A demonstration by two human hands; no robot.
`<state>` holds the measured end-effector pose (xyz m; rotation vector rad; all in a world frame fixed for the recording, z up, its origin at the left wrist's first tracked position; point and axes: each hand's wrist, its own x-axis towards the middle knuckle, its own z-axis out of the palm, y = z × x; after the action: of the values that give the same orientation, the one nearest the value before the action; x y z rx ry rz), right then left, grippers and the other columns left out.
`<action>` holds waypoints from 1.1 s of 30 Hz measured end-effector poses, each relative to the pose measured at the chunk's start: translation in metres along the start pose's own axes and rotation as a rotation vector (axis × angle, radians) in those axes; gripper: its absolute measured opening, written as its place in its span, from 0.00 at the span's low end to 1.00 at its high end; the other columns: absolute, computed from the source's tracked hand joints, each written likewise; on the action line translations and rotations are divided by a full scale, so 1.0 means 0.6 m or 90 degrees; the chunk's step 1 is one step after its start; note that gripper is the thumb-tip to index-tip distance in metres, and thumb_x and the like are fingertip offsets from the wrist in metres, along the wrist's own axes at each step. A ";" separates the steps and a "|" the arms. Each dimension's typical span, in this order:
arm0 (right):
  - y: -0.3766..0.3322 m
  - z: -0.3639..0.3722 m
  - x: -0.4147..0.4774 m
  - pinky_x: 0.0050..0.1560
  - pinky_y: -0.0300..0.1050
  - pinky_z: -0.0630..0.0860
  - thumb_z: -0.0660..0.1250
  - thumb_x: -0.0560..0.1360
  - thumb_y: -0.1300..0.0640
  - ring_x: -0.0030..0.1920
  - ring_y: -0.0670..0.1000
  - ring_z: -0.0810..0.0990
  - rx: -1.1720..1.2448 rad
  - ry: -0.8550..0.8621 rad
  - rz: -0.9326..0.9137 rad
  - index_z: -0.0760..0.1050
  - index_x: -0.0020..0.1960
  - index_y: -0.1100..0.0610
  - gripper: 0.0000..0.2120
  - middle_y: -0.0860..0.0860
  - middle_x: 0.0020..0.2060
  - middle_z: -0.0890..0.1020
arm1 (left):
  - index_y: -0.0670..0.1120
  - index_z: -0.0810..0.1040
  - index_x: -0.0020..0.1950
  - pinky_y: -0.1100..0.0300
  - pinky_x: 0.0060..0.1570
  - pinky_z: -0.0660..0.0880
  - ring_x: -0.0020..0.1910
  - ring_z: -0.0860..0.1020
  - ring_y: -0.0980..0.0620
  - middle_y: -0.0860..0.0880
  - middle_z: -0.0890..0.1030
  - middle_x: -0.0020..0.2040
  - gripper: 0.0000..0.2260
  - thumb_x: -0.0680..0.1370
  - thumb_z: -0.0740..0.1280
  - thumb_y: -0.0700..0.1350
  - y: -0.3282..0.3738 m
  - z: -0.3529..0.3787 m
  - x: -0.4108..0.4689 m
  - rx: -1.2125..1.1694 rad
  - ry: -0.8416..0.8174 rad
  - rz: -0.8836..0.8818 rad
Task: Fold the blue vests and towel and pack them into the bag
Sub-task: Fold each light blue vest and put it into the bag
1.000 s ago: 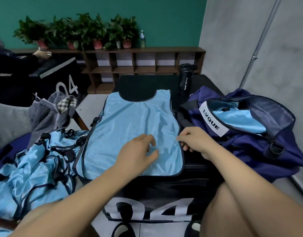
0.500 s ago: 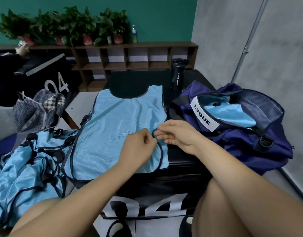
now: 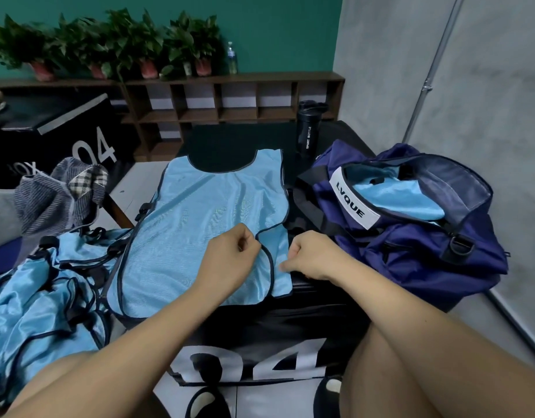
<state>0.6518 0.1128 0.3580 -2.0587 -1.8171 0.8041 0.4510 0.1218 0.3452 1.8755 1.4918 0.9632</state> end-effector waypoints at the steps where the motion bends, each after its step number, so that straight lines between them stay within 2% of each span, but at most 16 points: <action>1: -0.001 0.006 0.000 0.44 0.48 0.80 0.80 0.71 0.51 0.39 0.52 0.82 -0.011 0.004 -0.009 0.83 0.45 0.60 0.13 0.51 0.39 0.86 | 0.49 0.75 0.42 0.57 0.37 0.74 0.32 0.73 0.56 0.49 0.79 0.35 0.07 0.80 0.66 0.46 0.000 -0.001 0.001 -0.010 0.010 0.004; 4: -0.003 0.014 -0.001 0.42 0.41 0.75 0.79 0.71 0.56 0.40 0.47 0.80 0.034 0.017 -0.030 0.83 0.44 0.56 0.07 0.46 0.39 0.84 | 0.49 0.73 0.43 0.63 0.34 0.70 0.32 0.71 0.57 0.50 0.77 0.34 0.07 0.81 0.64 0.45 0.001 -0.007 0.001 -0.050 0.046 0.007; 6: -0.004 0.014 0.001 0.40 0.43 0.76 0.76 0.71 0.57 0.36 0.47 0.78 0.108 0.030 -0.028 0.80 0.43 0.57 0.06 0.45 0.36 0.82 | 0.48 0.73 0.44 0.64 0.34 0.69 0.32 0.72 0.57 0.48 0.78 0.35 0.07 0.81 0.64 0.43 0.001 -0.009 -0.001 -0.068 0.064 0.008; 8: -0.006 0.009 -0.001 0.37 0.47 0.78 0.72 0.73 0.57 0.33 0.51 0.78 0.236 0.024 -0.004 0.75 0.41 0.58 0.08 0.50 0.35 0.79 | 0.48 0.73 0.45 0.64 0.34 0.70 0.33 0.73 0.55 0.45 0.79 0.36 0.06 0.81 0.63 0.42 0.002 -0.008 -0.005 -0.084 0.067 0.010; 10: -0.010 0.002 -0.003 0.34 0.47 0.78 0.70 0.73 0.58 0.35 0.55 0.75 0.373 -0.020 0.021 0.70 0.43 0.56 0.08 0.55 0.38 0.74 | 0.48 0.74 0.45 0.64 0.34 0.70 0.33 0.74 0.52 0.44 0.79 0.37 0.06 0.82 0.64 0.41 0.001 -0.006 -0.008 -0.092 0.063 0.017; 12: -0.013 -0.002 -0.005 0.30 0.47 0.73 0.69 0.72 0.60 0.33 0.54 0.72 0.442 -0.054 0.042 0.68 0.41 0.55 0.10 0.54 0.36 0.72 | 0.48 0.74 0.45 0.64 0.35 0.70 0.34 0.75 0.50 0.45 0.79 0.37 0.06 0.82 0.64 0.42 0.000 -0.003 -0.008 -0.087 0.052 0.025; 15: -0.013 -0.004 -0.004 0.29 0.45 0.61 0.68 0.74 0.65 0.27 0.48 0.67 0.484 -0.078 0.043 0.66 0.35 0.52 0.16 0.49 0.27 0.70 | 0.51 0.73 0.45 0.61 0.36 0.71 0.33 0.74 0.54 0.47 0.78 0.36 0.07 0.82 0.64 0.42 -0.001 0.001 -0.010 -0.081 0.030 0.047; 17: -0.012 -0.005 -0.006 0.30 0.45 0.59 0.69 0.76 0.65 0.26 0.46 0.67 0.515 -0.091 0.046 0.69 0.39 0.53 0.13 0.48 0.27 0.72 | 0.52 0.72 0.46 0.57 0.39 0.73 0.35 0.76 0.53 0.49 0.78 0.36 0.07 0.81 0.65 0.41 -0.001 0.005 -0.013 -0.053 0.020 0.082; 21: -0.007 -0.007 -0.007 0.30 0.44 0.61 0.71 0.77 0.67 0.26 0.47 0.73 0.588 -0.105 0.057 0.73 0.49 0.55 0.10 0.49 0.30 0.78 | 0.53 0.71 0.49 0.55 0.43 0.75 0.40 0.80 0.51 0.52 0.80 0.40 0.07 0.81 0.67 0.42 -0.001 0.014 -0.018 -0.023 0.007 0.131; 25: -0.005 -0.007 -0.001 0.28 0.42 0.68 0.67 0.78 0.68 0.30 0.51 0.76 0.665 -0.127 0.046 0.73 0.47 0.54 0.10 0.54 0.35 0.80 | 0.55 0.71 0.54 0.54 0.44 0.76 0.41 0.80 0.51 0.53 0.81 0.41 0.09 0.82 0.67 0.41 0.002 0.016 -0.020 0.000 -0.013 0.182; 29: -0.004 -0.007 0.000 0.28 0.39 0.73 0.66 0.78 0.72 0.30 0.50 0.76 0.694 -0.121 0.037 0.75 0.48 0.56 0.11 0.54 0.34 0.80 | 0.56 0.73 0.53 0.54 0.49 0.77 0.46 0.79 0.53 0.57 0.80 0.46 0.06 0.80 0.69 0.50 0.009 0.020 -0.027 0.016 -0.068 0.233; 31: -0.002 -0.007 0.001 0.28 0.39 0.73 0.66 0.78 0.73 0.30 0.49 0.76 0.693 -0.103 0.041 0.76 0.51 0.57 0.11 0.54 0.33 0.79 | 0.58 0.73 0.53 0.56 0.50 0.77 0.48 0.79 0.54 0.58 0.79 0.48 0.09 0.78 0.71 0.55 0.008 0.024 -0.031 0.037 -0.085 0.246; 33: 0.002 -0.008 0.002 0.27 0.39 0.74 0.67 0.79 0.72 0.30 0.49 0.76 0.694 -0.102 0.049 0.77 0.54 0.58 0.11 0.55 0.35 0.79 | 0.58 0.73 0.53 0.55 0.50 0.77 0.48 0.78 0.55 0.59 0.78 0.49 0.10 0.78 0.72 0.56 0.003 0.028 -0.032 0.061 -0.084 0.263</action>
<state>0.6557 0.1144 0.3611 -1.3385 -0.9378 1.5520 0.4632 0.1032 0.3331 2.3242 1.1122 0.9341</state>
